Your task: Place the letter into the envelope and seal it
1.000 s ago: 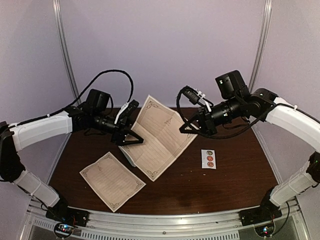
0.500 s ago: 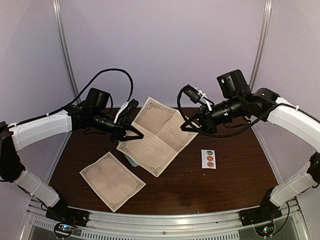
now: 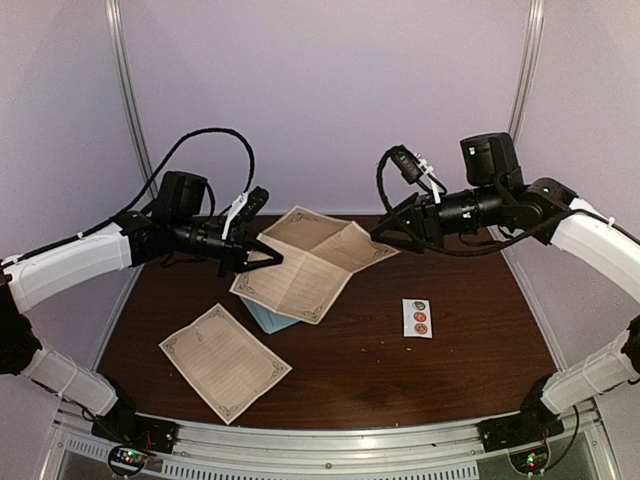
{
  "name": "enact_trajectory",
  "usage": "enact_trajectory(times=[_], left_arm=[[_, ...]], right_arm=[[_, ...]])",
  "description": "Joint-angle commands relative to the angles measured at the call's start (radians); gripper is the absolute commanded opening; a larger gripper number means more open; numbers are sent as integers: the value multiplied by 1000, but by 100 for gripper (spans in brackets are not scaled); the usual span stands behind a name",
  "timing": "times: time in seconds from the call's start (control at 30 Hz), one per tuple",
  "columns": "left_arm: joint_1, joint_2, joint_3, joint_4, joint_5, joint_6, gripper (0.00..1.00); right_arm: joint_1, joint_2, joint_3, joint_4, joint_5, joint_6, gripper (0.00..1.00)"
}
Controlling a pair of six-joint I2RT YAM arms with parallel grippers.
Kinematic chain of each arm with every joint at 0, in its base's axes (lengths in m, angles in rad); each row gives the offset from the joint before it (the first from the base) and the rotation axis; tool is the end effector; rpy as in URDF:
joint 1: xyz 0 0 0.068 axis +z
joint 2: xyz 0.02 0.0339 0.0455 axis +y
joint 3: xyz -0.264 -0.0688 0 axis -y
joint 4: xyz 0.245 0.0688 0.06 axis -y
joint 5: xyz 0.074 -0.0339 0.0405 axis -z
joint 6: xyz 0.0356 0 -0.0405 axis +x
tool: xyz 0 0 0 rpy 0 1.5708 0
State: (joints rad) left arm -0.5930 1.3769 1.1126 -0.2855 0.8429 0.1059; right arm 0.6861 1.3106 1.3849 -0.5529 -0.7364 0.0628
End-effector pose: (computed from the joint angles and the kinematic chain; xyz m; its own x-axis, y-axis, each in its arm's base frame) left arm 0.2377 -0.1923 0.3154 -0.3358 0.3111 -0.8891 0.9404 0.1640 -0.2978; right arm 0.2023 0.1966 0.4004 -0.4140 -0.2789 -0.8665 -0.9064 0.2135 0.3644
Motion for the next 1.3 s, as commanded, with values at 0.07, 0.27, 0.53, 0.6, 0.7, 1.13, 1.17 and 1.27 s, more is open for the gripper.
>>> enact_trajectory(times=[0.07, 0.27, 0.53, 0.6, 0.7, 1.13, 1.17, 1.27], left_arm=[[-1, -57, -40, 121, -42, -33, 0], [-1, -43, -36, 113, -14, -34, 0], [-2, -20, -32, 108, 65, -34, 0], [-2, -9, -24, 98, 98, -33, 0], [-2, 8, -14, 76, 155, -25, 0], [-20, 41, 11, 14, 250, 3, 0], [-20, 42, 12, 11, 249, 5, 0], [-23, 42, 12, 10, 248, 7, 0]], right_arm=[[-120, -89, -101, 314, -55, 183, 78], [-130, -64, -140, 496, -157, 276, 94], [31, 81, -51, 232, 53, 92, 94], [70, 114, -33, 210, 56, 70, 93], [119, 160, -3, 182, 49, 38, 91], [180, 303, 107, 104, -60, -50, 78], [183, 312, 110, 102, -66, -49, 78], [198, 336, 130, 80, -86, -50, 74]])
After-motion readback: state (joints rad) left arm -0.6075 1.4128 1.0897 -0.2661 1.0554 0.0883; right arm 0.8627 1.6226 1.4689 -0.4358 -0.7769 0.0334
